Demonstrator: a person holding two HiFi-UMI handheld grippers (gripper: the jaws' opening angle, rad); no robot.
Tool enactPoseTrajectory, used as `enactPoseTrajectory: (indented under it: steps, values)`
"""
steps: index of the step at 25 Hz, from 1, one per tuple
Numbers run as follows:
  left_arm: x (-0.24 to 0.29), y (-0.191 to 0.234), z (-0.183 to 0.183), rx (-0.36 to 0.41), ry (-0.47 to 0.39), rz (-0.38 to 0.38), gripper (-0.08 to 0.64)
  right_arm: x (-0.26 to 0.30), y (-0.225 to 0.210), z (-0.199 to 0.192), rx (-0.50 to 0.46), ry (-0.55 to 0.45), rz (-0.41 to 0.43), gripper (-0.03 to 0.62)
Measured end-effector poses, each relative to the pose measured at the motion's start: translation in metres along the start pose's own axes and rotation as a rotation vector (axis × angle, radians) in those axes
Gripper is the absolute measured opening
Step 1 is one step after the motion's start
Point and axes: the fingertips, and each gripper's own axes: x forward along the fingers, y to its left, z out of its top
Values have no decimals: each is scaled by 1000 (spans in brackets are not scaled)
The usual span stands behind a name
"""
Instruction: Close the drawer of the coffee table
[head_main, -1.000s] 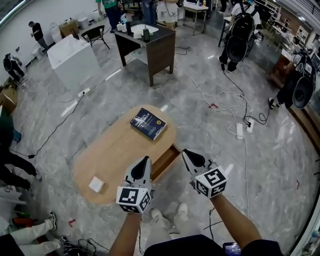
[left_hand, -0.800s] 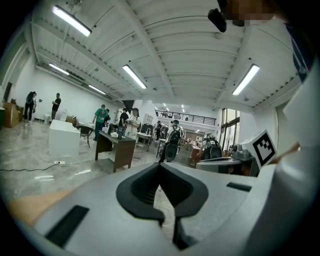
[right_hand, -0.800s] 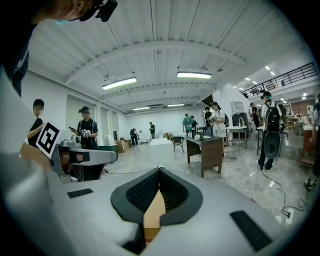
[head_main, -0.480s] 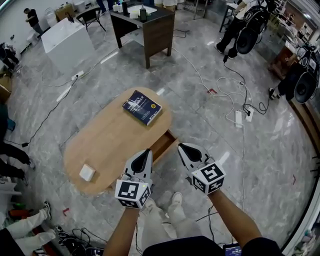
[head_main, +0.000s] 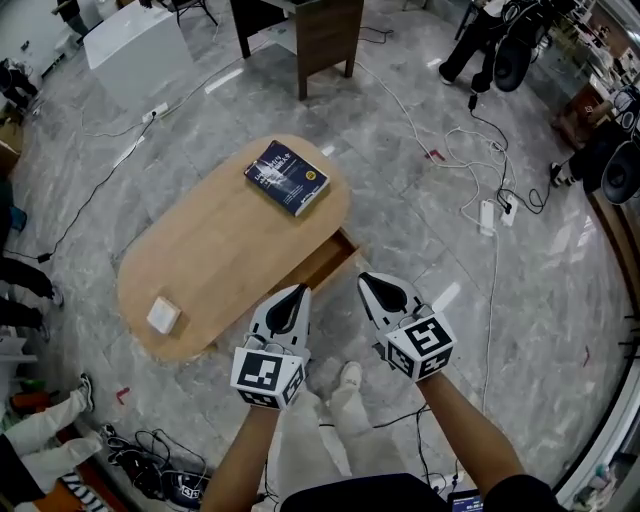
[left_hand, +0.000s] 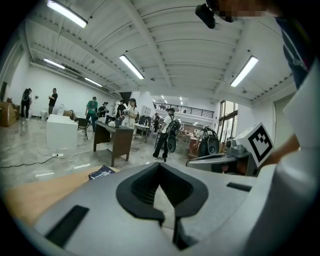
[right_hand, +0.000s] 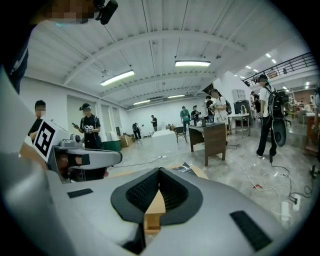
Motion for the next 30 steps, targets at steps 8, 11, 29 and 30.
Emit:
enactPoseTrajectory:
  steps: [8, 11, 29, 30]
  values:
    - [2, 15, -38, -25, 26, 33, 2, 13, 0, -37, 27, 28, 8, 12]
    - [2, 20, -48, -42, 31, 45, 3, 18, 0, -43, 29, 34, 14, 12]
    - [11, 38, -121, -83, 86, 72, 3, 49, -10, -101, 60, 66, 19, 12]
    - [13, 38, -124, -85, 88, 72, 3, 51, -11, -105, 65, 70, 17, 12]
